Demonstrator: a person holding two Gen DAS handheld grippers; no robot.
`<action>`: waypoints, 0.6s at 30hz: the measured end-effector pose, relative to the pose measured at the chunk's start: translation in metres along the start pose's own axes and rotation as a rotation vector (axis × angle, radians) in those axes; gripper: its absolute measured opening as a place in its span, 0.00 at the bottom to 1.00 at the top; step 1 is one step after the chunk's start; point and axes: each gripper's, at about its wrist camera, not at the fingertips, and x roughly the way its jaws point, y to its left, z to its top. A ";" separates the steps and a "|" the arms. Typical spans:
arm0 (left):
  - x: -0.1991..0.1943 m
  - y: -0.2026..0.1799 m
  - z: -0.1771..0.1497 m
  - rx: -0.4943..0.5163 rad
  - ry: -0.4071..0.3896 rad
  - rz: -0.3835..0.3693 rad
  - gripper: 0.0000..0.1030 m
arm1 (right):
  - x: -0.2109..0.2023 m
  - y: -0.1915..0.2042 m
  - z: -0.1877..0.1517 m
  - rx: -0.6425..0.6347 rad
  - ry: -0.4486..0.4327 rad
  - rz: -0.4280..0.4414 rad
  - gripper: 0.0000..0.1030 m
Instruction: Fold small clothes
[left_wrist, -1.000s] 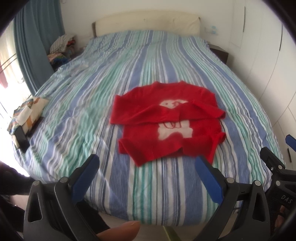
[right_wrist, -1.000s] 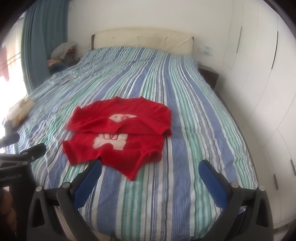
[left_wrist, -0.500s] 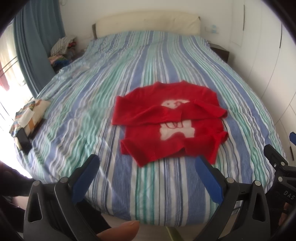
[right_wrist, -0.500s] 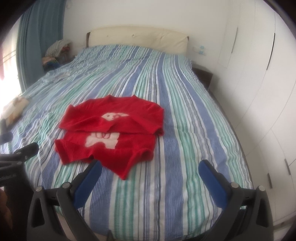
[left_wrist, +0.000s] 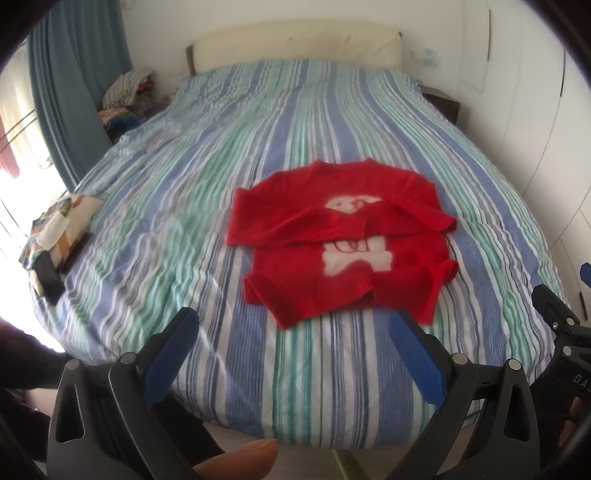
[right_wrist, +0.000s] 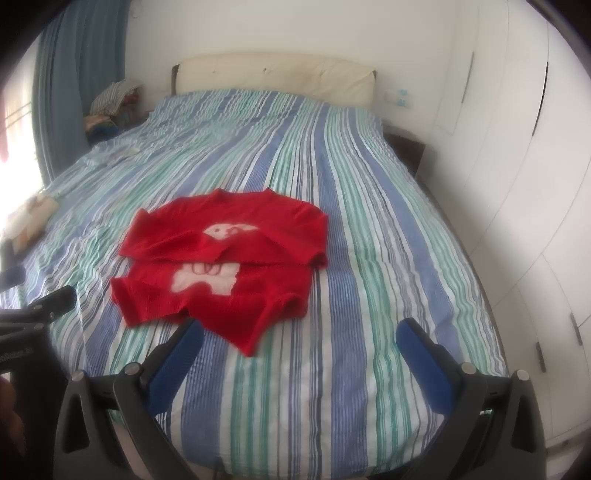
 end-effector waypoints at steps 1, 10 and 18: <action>0.000 0.000 0.000 0.000 0.000 0.001 1.00 | 0.000 0.000 0.000 0.001 0.000 0.001 1.00; 0.004 0.006 0.001 -0.016 0.009 0.002 1.00 | -0.001 0.002 -0.001 0.014 -0.006 0.015 1.00; 0.035 0.050 -0.006 -0.124 0.090 0.014 1.00 | 0.000 -0.004 -0.002 0.043 -0.009 0.036 1.00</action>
